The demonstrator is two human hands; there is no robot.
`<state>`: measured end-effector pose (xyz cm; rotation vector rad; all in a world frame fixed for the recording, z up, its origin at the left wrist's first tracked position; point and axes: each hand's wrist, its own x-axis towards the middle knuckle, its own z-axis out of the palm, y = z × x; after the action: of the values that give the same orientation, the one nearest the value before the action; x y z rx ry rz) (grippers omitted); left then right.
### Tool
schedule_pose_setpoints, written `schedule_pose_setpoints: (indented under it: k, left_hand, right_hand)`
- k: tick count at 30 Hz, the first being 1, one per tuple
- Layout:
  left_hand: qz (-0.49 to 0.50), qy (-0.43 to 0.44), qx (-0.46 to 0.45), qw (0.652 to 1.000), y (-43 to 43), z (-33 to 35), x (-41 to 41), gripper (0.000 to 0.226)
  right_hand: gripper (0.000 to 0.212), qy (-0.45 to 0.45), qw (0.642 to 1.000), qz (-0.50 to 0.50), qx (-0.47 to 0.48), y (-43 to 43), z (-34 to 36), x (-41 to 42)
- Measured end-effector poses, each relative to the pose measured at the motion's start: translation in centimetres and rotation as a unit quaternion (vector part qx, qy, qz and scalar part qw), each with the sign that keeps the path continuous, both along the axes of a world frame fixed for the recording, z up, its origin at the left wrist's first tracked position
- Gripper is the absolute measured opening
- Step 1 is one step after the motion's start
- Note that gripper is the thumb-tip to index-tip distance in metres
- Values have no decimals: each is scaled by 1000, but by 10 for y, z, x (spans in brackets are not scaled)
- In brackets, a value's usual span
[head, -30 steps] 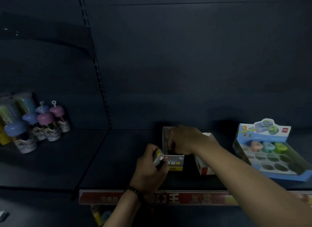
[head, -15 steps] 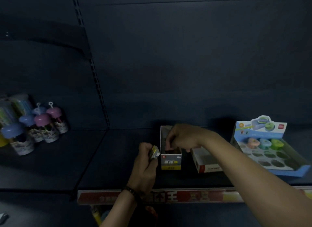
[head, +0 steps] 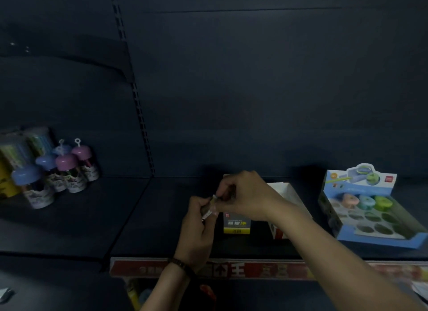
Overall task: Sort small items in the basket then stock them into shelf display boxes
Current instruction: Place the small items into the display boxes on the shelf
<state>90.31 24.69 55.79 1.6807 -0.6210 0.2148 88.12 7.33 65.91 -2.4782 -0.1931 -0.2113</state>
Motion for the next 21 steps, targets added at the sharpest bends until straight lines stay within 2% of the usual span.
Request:
schedule_pose_setpoints:
  k: [3, 8, 10, 14, 16, 18, 21]
  left_hand:
    - [12, -17, 7, 1000, 1, -2, 1, 26]
    - [29, -10, -24, 999, 3, -3, 3, 23]
    - [24, 6, -32, 999, 3, -4, 5, 23]
    - [16, 1, -33, 999, 2, -1, 6, 28]
    - [14, -1, -35, 999, 4, -1, 6, 29]
    - [14, 12, -36, 999, 6, -2, 7, 29]
    - [16, 28, -39, 999, 5, -3, 9, 29]
  right_hand:
    - [23, -10, 1000, 15, 0, 3, -1, -2]
    - [21, -40, 994, 64, -80, 5, 5, 2]
    - [20, -46, 996, 68, -44, -3, 15, -1]
    - [23, -69, 993, 2, 96, -37, 26, -8]
    - [23, -61, 995, -25, 72, -49, 26, -7]
    - [20, -25, 999, -38, 7, -52, 24, -5]
    - [17, 26, 998, -24, -42, -47, 20, 3]
